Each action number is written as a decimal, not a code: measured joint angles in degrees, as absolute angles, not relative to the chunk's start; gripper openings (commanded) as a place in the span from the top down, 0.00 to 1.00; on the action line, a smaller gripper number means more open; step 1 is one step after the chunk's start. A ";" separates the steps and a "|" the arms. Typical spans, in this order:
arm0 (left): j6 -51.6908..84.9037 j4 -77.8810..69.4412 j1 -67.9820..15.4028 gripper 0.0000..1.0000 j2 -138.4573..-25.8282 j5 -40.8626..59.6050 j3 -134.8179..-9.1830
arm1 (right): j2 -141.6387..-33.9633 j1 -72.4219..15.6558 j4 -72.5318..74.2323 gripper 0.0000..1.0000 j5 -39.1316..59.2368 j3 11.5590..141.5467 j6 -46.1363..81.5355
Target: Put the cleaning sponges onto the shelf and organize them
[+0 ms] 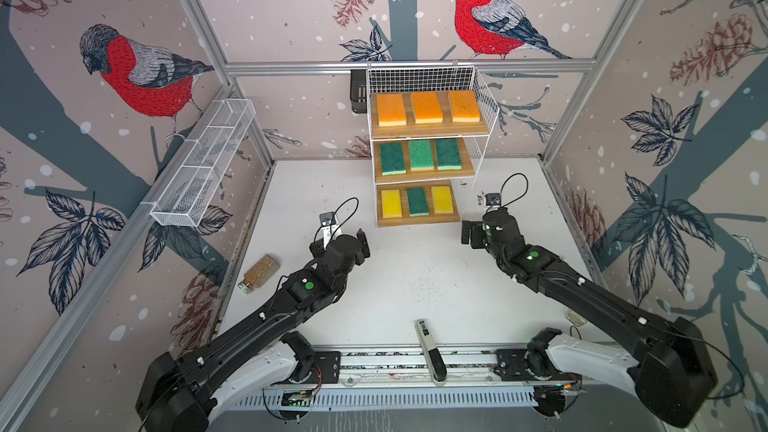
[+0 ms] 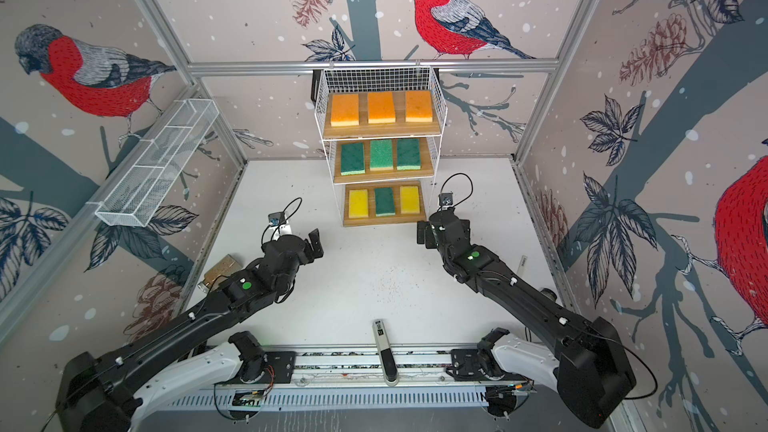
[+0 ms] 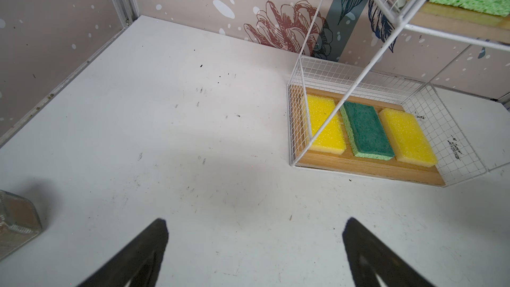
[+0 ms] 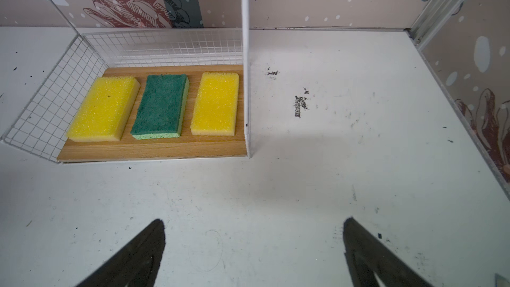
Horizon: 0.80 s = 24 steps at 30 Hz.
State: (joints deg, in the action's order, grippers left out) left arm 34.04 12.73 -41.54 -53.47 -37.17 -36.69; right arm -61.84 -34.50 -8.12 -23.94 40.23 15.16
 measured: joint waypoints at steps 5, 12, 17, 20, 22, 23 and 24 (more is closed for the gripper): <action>32.53 12.62 -40.95 0.02 -57.58 -37.69 -38.87 | -57.32 -29.74 -7.31 0.00 -23.70 37.98 15.22; 29.02 10.04 -34.85 0.02 -62.30 -37.04 -40.34 | -55.92 -22.68 -2.66 0.00 -23.18 34.48 16.69; 25.85 4.82 -27.38 0.02 -64.36 -33.67 -39.16 | -57.39 -17.41 4.14 0.01 -23.51 30.63 16.78; 24.27 1.72 -22.22 0.02 -66.15 -29.87 -38.15 | -59.55 -13.67 7.62 0.00 -23.62 29.43 16.78; 23.57 -0.40 -19.70 0.02 -67.44 -27.88 -37.34 | -61.01 -11.73 10.07 0.00 -23.64 28.71 16.69; 23.11 -1.72 -18.59 0.02 -68.14 -26.87 -36.73 | -61.65 -10.70 11.49 0.00 -23.62 28.08 16.64; 22.39 -3.44 -17.63 0.02 -69.01 -26.72 -35.97 | -62.17 -9.67 12.69 0.00 -23.51 27.40 16.60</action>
